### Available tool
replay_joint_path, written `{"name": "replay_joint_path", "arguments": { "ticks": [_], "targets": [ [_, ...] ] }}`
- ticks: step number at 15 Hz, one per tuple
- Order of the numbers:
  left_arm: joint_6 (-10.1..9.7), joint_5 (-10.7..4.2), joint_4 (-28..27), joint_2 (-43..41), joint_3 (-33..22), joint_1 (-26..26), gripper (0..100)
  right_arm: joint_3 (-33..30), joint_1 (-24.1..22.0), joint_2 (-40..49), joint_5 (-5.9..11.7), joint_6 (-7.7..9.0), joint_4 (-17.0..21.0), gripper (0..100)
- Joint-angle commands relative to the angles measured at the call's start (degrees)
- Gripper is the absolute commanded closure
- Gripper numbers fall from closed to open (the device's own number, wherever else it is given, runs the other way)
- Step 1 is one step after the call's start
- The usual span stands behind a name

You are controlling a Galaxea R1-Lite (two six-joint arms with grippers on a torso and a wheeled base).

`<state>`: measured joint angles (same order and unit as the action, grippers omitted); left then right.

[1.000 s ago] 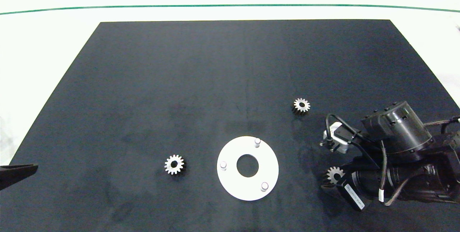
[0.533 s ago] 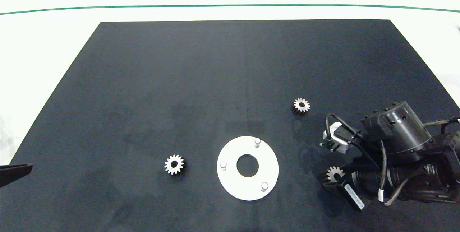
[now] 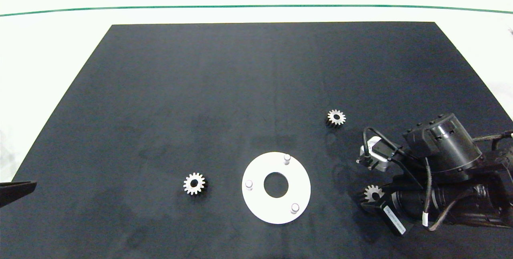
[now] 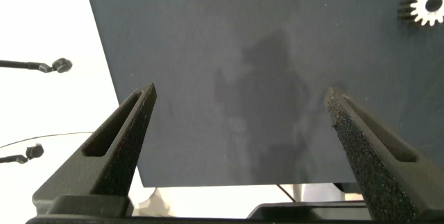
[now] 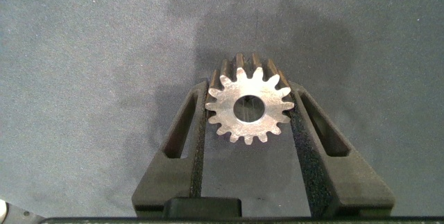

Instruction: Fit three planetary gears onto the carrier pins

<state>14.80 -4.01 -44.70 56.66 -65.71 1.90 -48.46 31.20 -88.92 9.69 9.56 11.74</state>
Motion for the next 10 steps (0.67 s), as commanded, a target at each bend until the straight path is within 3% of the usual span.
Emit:
{"name": "replay_joint_path", "arguments": {
  "ticks": [1, 3, 6, 7, 10],
  "targets": [
    [0.05, -0.03, 0.05, -0.68, -0.30, 0.03, 0, 1.52, 0.80, 0.85, -0.02, 0.02, -2.51, 67],
    [0.05, -0.03, 0.05, -1.11, -0.47, 0.03, 0, 1.70, 2.20, 1.38, -0.20, 0.02, -5.15, 72],
    [0.05, -0.03, -0.03, -1.29, -0.56, 0.03, 0, -0.06, 6.77, 4.28, 0.33, 0.11, -4.97, 72],
    [0.05, -0.03, -0.03, -1.38, -0.56, 0.03, 0, -3.13, 10.11, 4.98, 0.33, -0.07, -3.04, 72],
    [0.05, -0.03, -0.12, -1.55, -0.56, 0.03, 0, -12.63, 14.07, 2.70, 0.33, -0.42, 6.98, 72]
  ]
}}
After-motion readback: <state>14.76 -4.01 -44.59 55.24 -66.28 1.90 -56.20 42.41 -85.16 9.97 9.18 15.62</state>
